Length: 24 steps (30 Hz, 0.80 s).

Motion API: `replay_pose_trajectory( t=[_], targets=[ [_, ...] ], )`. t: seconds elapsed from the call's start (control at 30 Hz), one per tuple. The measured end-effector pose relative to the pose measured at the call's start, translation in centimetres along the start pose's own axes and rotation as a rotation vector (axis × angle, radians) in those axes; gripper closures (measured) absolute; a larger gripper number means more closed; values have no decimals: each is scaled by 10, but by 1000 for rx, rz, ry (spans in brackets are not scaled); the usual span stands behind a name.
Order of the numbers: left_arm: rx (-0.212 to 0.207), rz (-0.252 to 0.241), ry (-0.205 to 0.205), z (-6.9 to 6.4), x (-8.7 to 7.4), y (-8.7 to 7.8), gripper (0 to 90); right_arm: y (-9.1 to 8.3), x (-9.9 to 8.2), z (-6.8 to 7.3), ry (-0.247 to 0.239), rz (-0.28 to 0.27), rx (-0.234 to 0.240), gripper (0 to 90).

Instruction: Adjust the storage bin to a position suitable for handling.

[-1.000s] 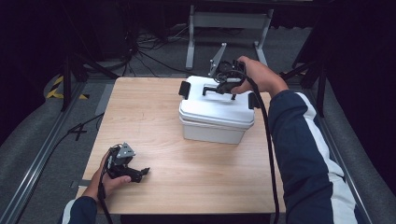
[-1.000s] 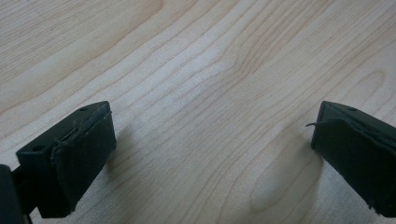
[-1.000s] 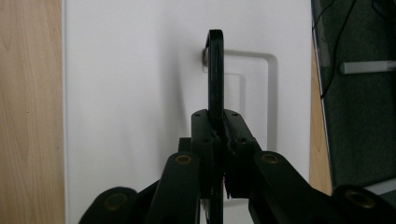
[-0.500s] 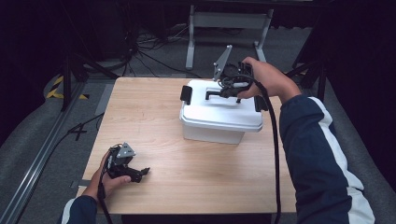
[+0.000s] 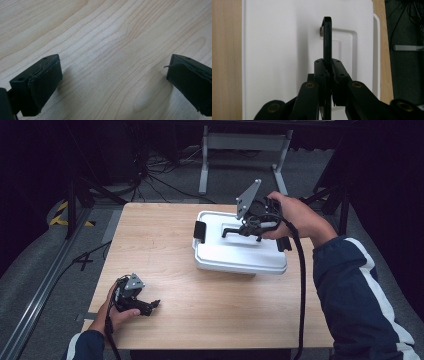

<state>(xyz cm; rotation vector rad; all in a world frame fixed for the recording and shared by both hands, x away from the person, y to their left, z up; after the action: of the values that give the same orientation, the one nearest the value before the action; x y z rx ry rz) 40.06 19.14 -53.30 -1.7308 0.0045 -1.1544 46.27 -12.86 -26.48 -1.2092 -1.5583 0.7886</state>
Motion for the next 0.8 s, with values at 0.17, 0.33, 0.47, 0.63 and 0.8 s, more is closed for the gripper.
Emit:
replay_pose_trajectory(
  t=[0.17, 0.33, 0.47, 0.63, 0.8],
  targets=[
    [0, 1, 0, 0, 0, 0, 5, -1, -5, 11, -6, 3, 5, 847],
    [0, 0, 0, 0, 0, 0, 5, -2, -5, 27, -25, 4, 17, 846],
    [-1, -1, 0, 0, 0, 0, 5, -2, -5, 40, -42, 11, 30, 847],
    [0, 1, 3, 0, 0, 0, 5, 0, -3, 58, -43, 11, 53, 847],
    [2, 1, 4, 0, 0, 0, 5, 4, -1, 74, -57, 15, 60, 847]
  ],
)
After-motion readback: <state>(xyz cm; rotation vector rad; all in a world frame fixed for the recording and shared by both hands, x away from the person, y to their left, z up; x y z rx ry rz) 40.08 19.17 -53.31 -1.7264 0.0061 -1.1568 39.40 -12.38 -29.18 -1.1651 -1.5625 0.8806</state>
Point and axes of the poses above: each handheld gripper's, and its own axes: y roughly forward along the jaws, x roughly out of its top, z roughly to its left, the point moved 7 cm from there along y, roughly forward along the jaws, and after that the axes turned 1 degree about -y, right-handed, at the moved point
